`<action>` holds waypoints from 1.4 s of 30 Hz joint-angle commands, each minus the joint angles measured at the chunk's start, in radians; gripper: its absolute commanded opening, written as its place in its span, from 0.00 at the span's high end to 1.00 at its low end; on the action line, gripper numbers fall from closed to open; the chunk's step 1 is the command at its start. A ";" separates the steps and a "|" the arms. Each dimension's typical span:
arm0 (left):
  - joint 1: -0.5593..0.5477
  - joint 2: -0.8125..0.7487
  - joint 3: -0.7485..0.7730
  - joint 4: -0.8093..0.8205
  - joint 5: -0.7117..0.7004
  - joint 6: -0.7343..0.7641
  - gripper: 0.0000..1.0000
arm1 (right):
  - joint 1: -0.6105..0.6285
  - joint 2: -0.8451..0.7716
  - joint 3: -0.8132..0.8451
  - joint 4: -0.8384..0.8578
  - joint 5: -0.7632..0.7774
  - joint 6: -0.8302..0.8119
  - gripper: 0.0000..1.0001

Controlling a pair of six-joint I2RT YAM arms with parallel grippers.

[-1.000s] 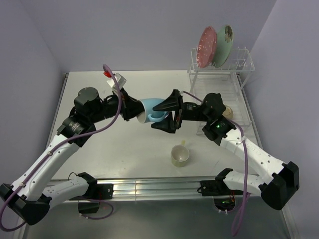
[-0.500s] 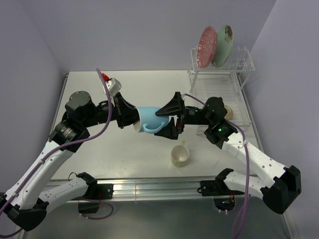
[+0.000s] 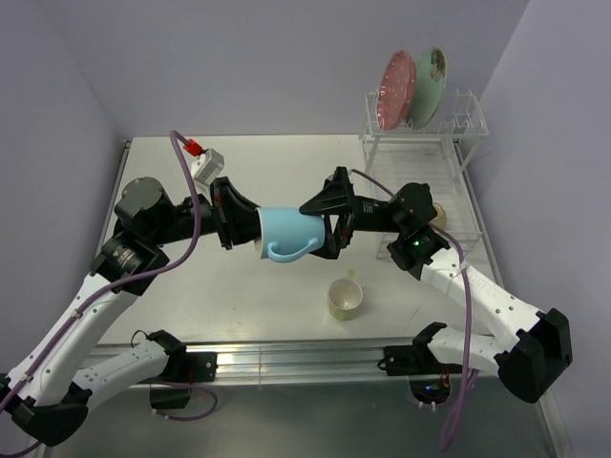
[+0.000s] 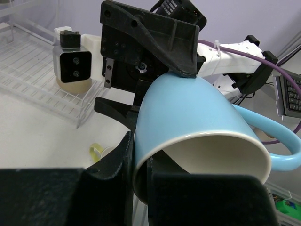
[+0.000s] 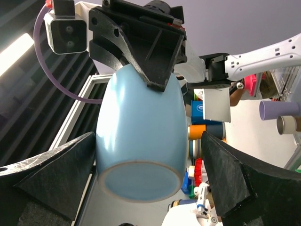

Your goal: Load the mixed dishes into the dish rack

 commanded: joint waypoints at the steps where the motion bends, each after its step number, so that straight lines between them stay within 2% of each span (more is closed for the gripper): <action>1: -0.004 -0.013 0.019 0.175 0.040 -0.037 1.00 | -0.005 0.004 0.054 0.052 -0.011 0.032 0.00; 36: 0.004 0.042 -0.033 0.223 0.020 -0.029 1.00 | 0.028 -0.024 0.073 0.020 -0.004 0.038 0.01; 39: 0.004 0.046 -0.034 0.231 0.023 -0.034 1.00 | 0.028 -0.029 0.055 0.047 0.002 0.057 0.11; 41: 0.002 0.046 -0.039 0.233 0.020 -0.035 1.00 | 0.028 -0.029 0.047 0.059 0.007 0.067 0.25; 42: 0.002 0.046 -0.040 0.236 0.017 -0.037 1.00 | 0.028 -0.029 0.049 0.059 0.008 0.069 0.40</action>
